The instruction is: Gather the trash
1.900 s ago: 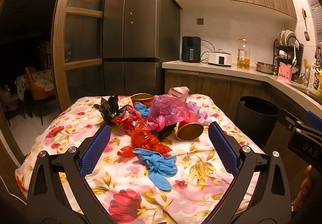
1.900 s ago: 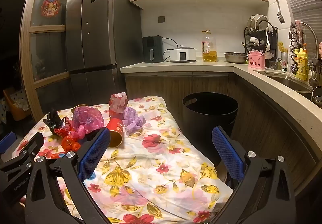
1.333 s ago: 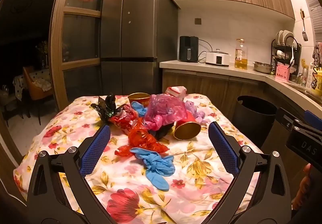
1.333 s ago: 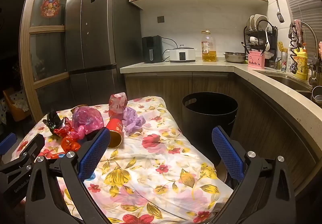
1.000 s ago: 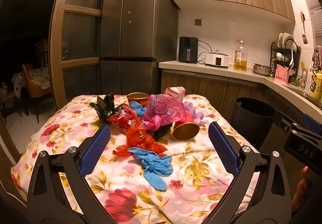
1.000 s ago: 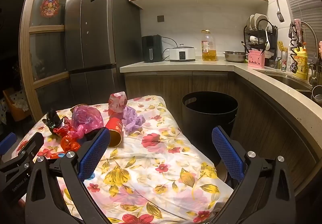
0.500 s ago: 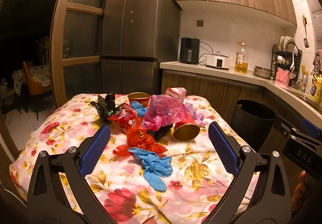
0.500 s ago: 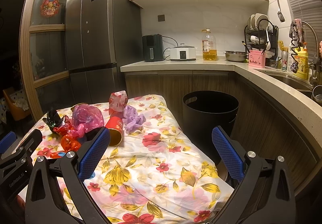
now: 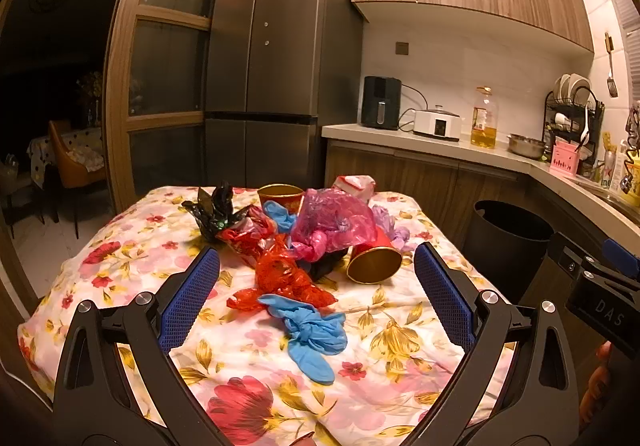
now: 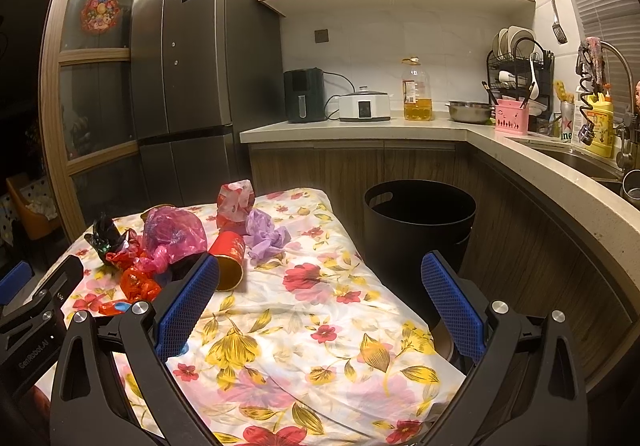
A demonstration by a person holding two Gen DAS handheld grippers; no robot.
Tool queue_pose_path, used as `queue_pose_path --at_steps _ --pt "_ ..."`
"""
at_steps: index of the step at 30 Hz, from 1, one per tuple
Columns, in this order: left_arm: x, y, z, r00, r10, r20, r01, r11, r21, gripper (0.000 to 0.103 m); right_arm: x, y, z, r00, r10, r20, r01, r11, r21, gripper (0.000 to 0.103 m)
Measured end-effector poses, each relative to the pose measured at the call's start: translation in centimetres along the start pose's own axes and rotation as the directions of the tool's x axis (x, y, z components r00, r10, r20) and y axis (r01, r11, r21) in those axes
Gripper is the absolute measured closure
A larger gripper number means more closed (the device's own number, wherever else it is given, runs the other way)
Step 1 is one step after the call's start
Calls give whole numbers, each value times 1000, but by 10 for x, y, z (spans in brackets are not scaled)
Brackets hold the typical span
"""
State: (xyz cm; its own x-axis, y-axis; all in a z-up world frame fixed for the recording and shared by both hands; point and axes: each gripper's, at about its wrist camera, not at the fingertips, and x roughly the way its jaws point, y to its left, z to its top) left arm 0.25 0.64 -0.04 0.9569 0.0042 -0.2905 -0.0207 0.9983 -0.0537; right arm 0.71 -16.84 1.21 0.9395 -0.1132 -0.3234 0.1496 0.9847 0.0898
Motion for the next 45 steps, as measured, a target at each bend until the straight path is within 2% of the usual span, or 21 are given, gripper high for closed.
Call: queue_pose_path --at_steps 15,23,27,30,33,37,41,45 --pt "12 7 -17 1000 -13 21 14 1000 -14 8 18 -1 -7 1000 15 -6 -15 1000 8 5" --pt "48 23 -55 1000 -7 -14 7 1000 -14 18 31 -2 -14 999 33 -20 -33 999 16 5" --pt "71 29 -68 999 -7 -54 6 1000 -17 24 41 2 -19 998 44 -36 -44 999 9 5" --pt "88 30 -76 996 -4 -86 3 1000 -15 29 48 6 -21 998 48 -46 -48 999 0 5" --pt "104 27 -85 991 -10 -131 10 1000 1 42 54 9 -23 997 48 -53 -48 999 -4 5" --pt "126 31 -97 974 -39 -225 38 999 -11 64 62 13 -24 997 54 -59 -55 998 -8 5" --pt "133 33 -100 965 -70 -251 67 998 -22 83 72 22 -27 995 75 -68 -77 997 -25 5" --pt "126 37 -99 968 -80 -239 75 997 -28 91 77 34 -30 992 112 -62 -115 992 -47 5"
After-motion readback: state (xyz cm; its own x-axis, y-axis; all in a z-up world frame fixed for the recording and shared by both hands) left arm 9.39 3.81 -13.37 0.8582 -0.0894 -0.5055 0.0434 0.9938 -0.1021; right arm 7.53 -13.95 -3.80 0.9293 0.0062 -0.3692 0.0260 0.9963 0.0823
